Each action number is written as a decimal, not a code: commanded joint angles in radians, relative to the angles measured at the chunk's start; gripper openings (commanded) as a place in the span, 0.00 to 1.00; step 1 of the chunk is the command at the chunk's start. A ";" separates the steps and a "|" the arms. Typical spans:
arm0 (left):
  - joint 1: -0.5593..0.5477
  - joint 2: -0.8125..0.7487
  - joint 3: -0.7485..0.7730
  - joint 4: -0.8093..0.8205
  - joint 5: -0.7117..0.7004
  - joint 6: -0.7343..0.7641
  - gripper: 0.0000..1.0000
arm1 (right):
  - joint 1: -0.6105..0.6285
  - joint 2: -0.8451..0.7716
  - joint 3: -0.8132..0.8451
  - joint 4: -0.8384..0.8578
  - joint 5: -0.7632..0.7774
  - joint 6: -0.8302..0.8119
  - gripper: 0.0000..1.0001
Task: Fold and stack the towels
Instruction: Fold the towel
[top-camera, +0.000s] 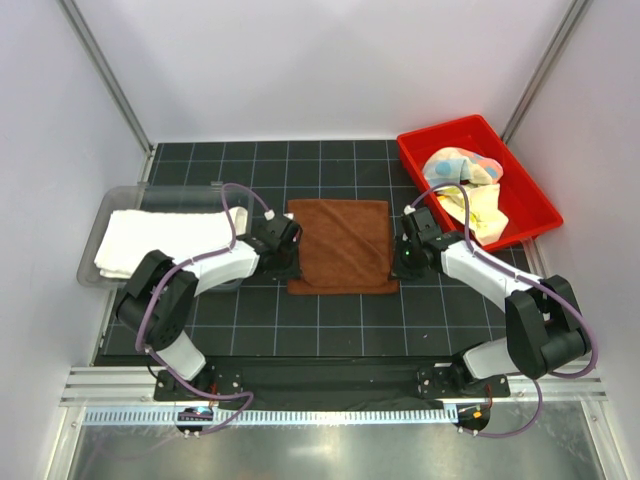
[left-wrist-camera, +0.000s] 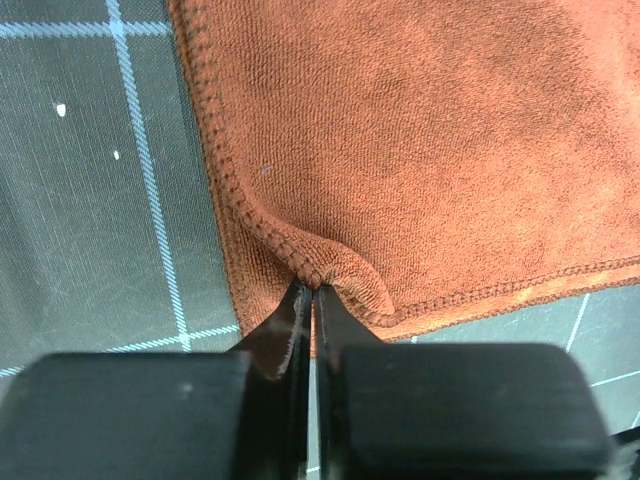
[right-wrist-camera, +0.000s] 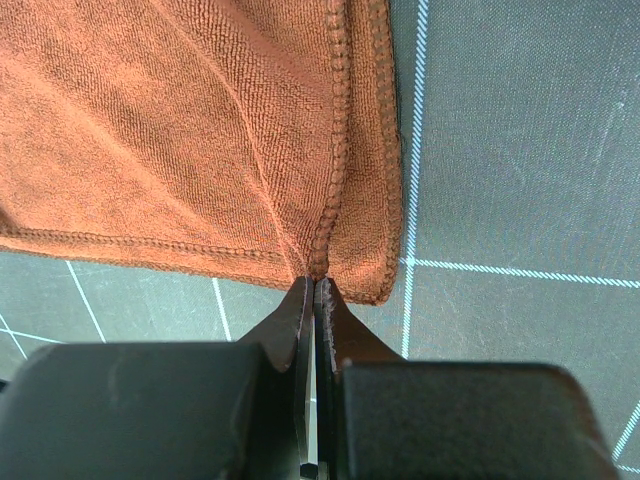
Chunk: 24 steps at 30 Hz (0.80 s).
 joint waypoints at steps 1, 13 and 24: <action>-0.004 -0.005 0.042 0.025 -0.021 -0.007 0.00 | 0.009 -0.001 -0.006 0.024 0.007 -0.007 0.01; -0.004 -0.062 0.120 -0.214 -0.024 0.042 0.00 | 0.007 -0.024 0.076 -0.045 0.021 -0.040 0.01; -0.013 -0.192 0.137 -0.346 -0.004 0.092 0.00 | 0.007 -0.078 0.142 -0.119 -0.058 -0.048 0.01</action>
